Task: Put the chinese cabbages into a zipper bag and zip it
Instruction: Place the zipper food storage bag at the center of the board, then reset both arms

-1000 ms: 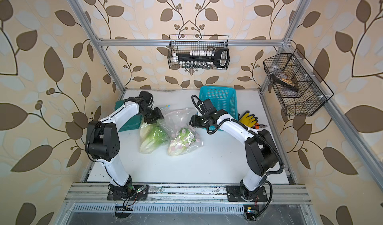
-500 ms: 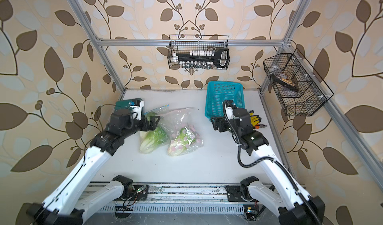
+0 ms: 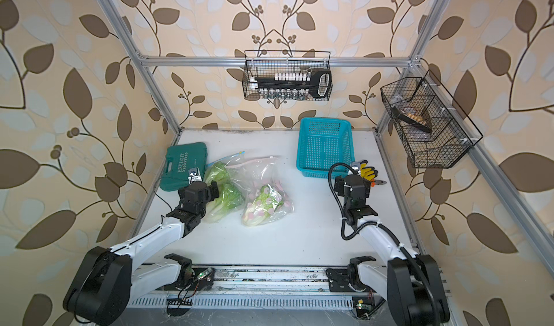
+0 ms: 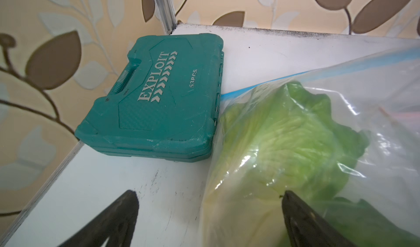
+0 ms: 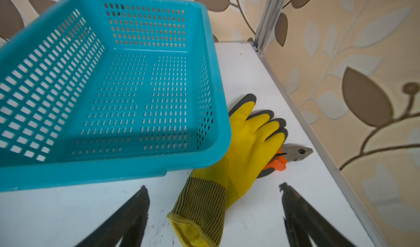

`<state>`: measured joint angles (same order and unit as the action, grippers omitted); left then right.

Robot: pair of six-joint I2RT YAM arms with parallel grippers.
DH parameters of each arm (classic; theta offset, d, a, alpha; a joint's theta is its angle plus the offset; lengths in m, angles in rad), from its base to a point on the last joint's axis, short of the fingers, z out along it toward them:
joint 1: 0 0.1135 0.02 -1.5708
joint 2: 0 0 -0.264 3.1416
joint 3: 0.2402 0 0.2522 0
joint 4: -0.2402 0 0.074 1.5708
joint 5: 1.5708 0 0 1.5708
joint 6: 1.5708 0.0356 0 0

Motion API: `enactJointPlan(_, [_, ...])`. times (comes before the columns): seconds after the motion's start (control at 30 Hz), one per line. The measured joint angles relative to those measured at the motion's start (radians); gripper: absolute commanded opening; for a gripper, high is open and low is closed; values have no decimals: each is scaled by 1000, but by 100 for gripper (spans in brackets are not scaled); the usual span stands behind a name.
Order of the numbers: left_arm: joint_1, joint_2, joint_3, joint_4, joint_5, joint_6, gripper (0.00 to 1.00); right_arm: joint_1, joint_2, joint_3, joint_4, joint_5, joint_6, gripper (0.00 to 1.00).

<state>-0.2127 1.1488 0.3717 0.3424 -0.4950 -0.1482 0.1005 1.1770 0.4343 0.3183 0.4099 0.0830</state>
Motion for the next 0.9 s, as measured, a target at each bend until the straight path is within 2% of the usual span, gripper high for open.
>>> enactJointPlan(0.13, [72,107,19,146,158,65,99,0,157,-19,158,-19,-18,98])
enactJointPlan(0.27, [97,158,79,145,282,95,99,-1,249,-74,337,-57,-48,100])
enactJointPlan(0.5, [96,113,82,133,317,94,99,-3,320,-121,545,-142,-89,100])
enactJointPlan(0.7, [87,51,49,107,300,84,99,-3,320,-122,584,-157,-96,100])
enactJointPlan(0.9, [87,113,-3,181,277,95,99,-3,320,-122,591,-157,-96,100])
